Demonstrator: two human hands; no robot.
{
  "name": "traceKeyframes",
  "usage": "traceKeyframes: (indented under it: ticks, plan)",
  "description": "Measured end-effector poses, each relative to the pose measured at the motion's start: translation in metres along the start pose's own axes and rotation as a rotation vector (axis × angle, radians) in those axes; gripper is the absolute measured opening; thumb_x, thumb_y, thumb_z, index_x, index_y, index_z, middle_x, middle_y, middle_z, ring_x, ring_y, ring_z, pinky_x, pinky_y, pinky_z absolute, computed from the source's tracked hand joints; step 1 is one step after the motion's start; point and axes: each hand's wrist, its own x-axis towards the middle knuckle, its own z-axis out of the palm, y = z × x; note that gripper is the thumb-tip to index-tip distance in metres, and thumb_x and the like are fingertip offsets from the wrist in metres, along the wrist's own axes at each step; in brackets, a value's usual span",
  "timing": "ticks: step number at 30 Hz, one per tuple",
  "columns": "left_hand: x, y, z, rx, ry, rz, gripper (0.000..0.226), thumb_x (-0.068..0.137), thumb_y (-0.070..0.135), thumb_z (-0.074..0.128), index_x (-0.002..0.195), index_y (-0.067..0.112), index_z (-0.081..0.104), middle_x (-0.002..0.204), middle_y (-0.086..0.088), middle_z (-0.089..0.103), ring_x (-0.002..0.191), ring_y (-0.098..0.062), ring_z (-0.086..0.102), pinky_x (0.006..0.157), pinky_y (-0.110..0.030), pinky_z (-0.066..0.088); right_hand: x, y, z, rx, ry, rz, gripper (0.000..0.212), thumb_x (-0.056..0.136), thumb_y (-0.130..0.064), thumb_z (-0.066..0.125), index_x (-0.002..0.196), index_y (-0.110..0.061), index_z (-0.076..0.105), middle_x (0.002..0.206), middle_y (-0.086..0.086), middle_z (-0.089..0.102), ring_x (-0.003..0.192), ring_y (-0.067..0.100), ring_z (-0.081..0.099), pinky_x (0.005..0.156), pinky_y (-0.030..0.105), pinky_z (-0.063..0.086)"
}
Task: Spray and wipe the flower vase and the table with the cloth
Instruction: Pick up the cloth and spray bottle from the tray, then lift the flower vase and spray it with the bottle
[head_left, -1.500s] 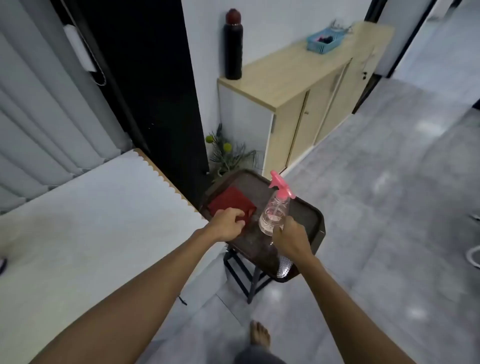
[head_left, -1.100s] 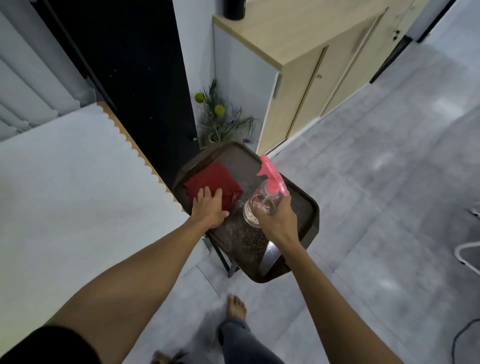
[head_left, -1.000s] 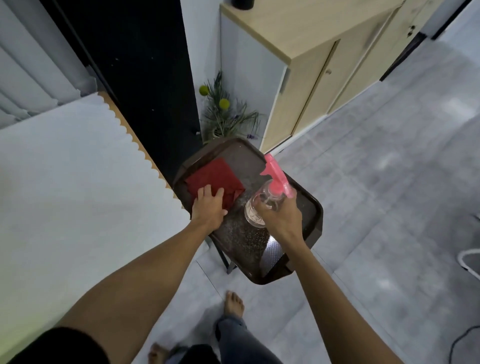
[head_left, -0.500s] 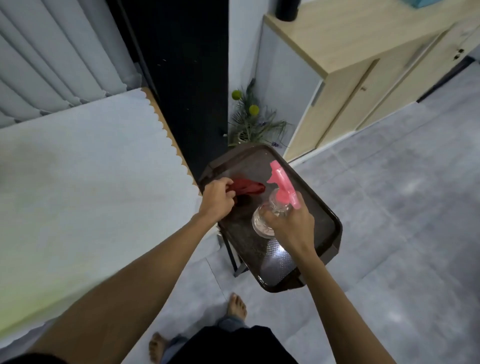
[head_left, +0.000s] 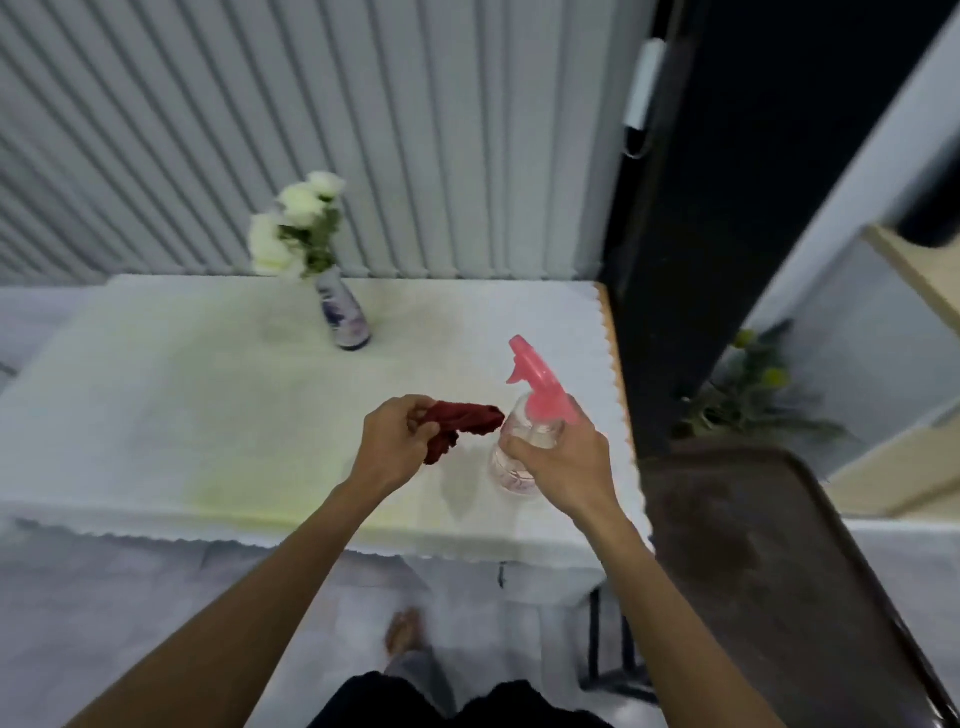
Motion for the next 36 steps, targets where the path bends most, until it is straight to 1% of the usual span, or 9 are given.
traceKeyframes:
  ticks: [6,9,11,15,18,23,28,32,36]
  plan:
    - [0.019,-0.080,-0.076,0.076,0.102,-0.070,0.023,0.086,-0.008,0.064,0.102,0.007,0.070,0.065,0.013,0.068,0.056,0.010,0.065,0.055,-0.003,0.047,0.031,-0.031,0.105,-0.067,-0.165,-0.037,0.047,0.076,-0.030,0.086,0.116,-0.033,0.060,0.093,-0.016,0.067,0.084,-0.002,0.063,0.064,0.017,0.045]
    - [0.031,-0.115,-0.090,0.068,0.102,-0.119,0.024,0.086,-0.007,0.059,0.101,0.008,0.071,0.072,-0.003,0.075,0.065,-0.011,0.073,0.066,-0.030,0.061,0.043,-0.035,0.145,-0.121,-0.200,-0.027,0.047,0.076,-0.031,0.086,0.116,-0.034,0.060,0.099,-0.012,0.071,0.087,0.007,0.067,0.064,0.016,0.046]
    - [0.037,-0.135,-0.090,0.120,0.101,-0.113,0.029,0.086,-0.005,0.058,0.108,0.008,0.070,0.090,-0.011,0.074,0.085,-0.023,0.071,0.081,-0.040,0.058,0.051,-0.035,0.167,-0.161,-0.217,-0.026,0.050,0.075,-0.032,0.086,0.119,-0.031,0.063,0.103,-0.008,0.074,0.088,0.008,0.068,0.064,0.015,0.045]
    - [0.037,-0.172,-0.081,0.231,0.035,-0.081,0.034,0.083,0.001,0.062,0.117,0.008,0.065,0.111,-0.014,0.064,0.108,-0.032,0.057,0.093,-0.035,0.047,0.063,-0.031,0.196,-0.253,-0.216,-0.017,0.053,0.074,-0.031,0.086,0.122,-0.026,0.065,0.103,-0.004,0.075,0.088,0.016,0.068,0.064,0.016,0.046]
    - [0.033,-0.191,-0.077,0.274,-0.072,-0.081,0.033,0.083,0.010,0.066,0.117,0.011,0.066,0.113,-0.011,0.065,0.109,-0.030,0.058,0.092,-0.040,0.050,0.066,-0.030,0.205,-0.326,-0.180,0.006,0.051,0.074,-0.034,0.087,0.120,-0.025,0.064,0.099,-0.005,0.072,0.088,0.020,0.067,0.061,0.013,0.041]
    - [0.060,-0.193,-0.081,0.258,0.001,-0.008,0.027,0.084,0.030,0.069,0.106,0.016,0.073,0.103,-0.006,0.072,0.099,-0.025,0.062,0.089,-0.034,0.049,0.067,-0.034,0.204,-0.369,-0.166,0.025,0.051,0.074,-0.043,0.085,0.118,-0.028,0.064,0.089,-0.012,0.069,0.079,0.011,0.066,0.059,0.020,0.043]
    - [0.132,-0.166,-0.106,0.111,0.185,0.033,0.013,0.086,0.012,0.066,0.093,0.009,0.076,0.083,-0.014,0.074,0.082,-0.033,0.066,0.079,-0.033,0.044,0.067,-0.062,0.201,-0.327,-0.353,-0.026,0.055,0.081,-0.065,0.076,0.131,-0.058,0.054,0.122,-0.025,0.068,0.107,-0.007,0.063,0.077,0.012,0.045]
    - [0.200,-0.147,-0.127,0.022,0.268,0.021,0.021,0.089,0.001,0.058,0.099,0.000,0.076,0.095,-0.021,0.077,0.090,-0.039,0.070,0.081,-0.037,0.048,0.068,-0.080,0.213,-0.302,-0.365,-0.107,0.042,0.098,-0.064,0.052,0.132,-0.082,0.035,0.121,-0.042,0.060,0.110,-0.016,0.059,0.085,0.004,0.041]
    - [0.250,-0.135,-0.131,-0.049,0.166,-0.104,0.031,0.093,0.016,0.062,0.117,-0.002,0.067,0.117,-0.019,0.072,0.112,-0.037,0.065,0.095,-0.038,0.047,0.074,-0.086,0.224,-0.395,-0.393,-0.148,0.050,0.100,-0.065,0.047,0.142,-0.080,0.024,0.133,-0.034,0.059,0.111,-0.008,0.061,0.097,0.023,0.044]
